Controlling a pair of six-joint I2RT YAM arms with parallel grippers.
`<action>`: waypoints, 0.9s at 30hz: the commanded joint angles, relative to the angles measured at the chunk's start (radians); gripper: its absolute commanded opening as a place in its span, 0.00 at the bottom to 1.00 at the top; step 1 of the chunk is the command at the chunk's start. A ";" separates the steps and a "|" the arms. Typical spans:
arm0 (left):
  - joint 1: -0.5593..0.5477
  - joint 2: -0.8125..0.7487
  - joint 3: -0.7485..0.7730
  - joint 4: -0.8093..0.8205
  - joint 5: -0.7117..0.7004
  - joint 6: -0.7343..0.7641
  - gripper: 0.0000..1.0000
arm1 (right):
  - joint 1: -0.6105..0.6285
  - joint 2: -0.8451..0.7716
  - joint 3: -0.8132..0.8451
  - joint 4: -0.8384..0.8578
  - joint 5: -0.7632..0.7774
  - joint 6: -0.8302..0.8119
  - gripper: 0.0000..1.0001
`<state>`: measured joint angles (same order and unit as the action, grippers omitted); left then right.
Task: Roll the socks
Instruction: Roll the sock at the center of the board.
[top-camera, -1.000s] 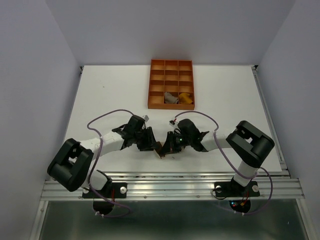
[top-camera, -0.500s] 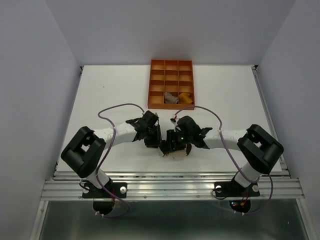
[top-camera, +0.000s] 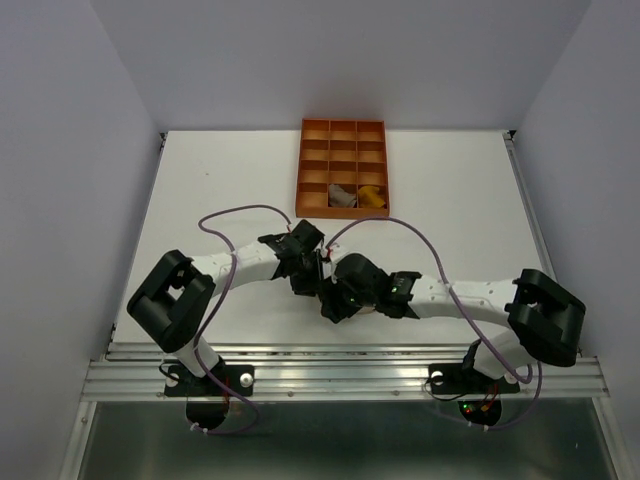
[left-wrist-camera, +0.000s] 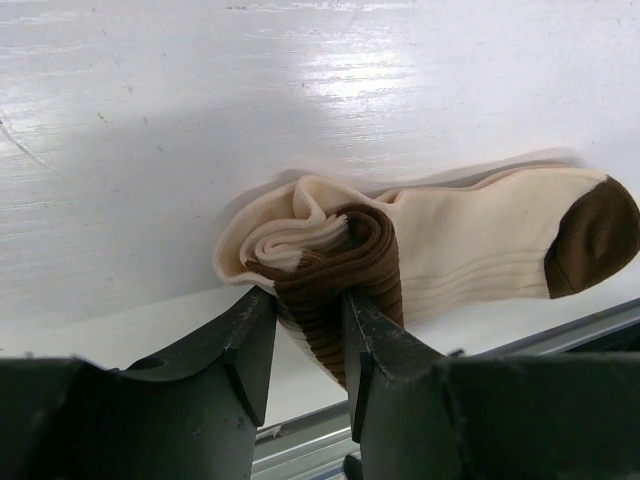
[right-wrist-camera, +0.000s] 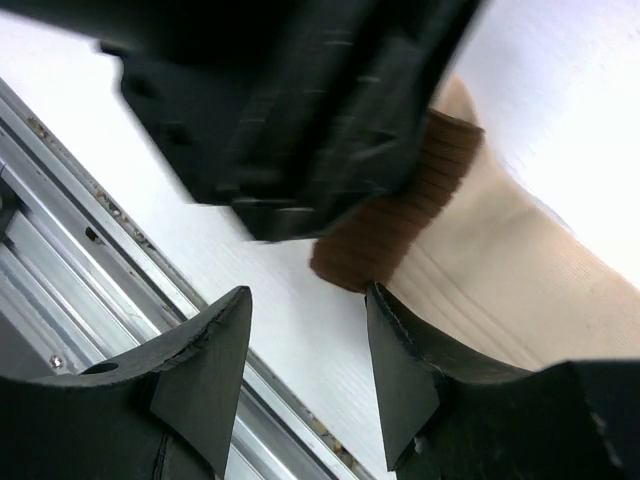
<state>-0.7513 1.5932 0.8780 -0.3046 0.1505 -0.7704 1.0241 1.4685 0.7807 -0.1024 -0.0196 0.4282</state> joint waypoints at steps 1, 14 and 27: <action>-0.014 0.044 -0.008 -0.186 -0.085 0.017 0.40 | 0.088 0.010 0.063 0.012 0.210 -0.066 0.55; -0.019 0.057 -0.010 -0.182 -0.052 0.022 0.40 | 0.206 0.056 0.146 -0.016 0.474 -0.143 0.55; -0.019 0.054 -0.008 -0.172 -0.022 0.025 0.40 | 0.215 0.116 0.137 0.064 0.368 -0.158 0.55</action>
<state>-0.7551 1.6024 0.8944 -0.3382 0.1501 -0.7712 1.2255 1.5627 0.8833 -0.1173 0.3836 0.3031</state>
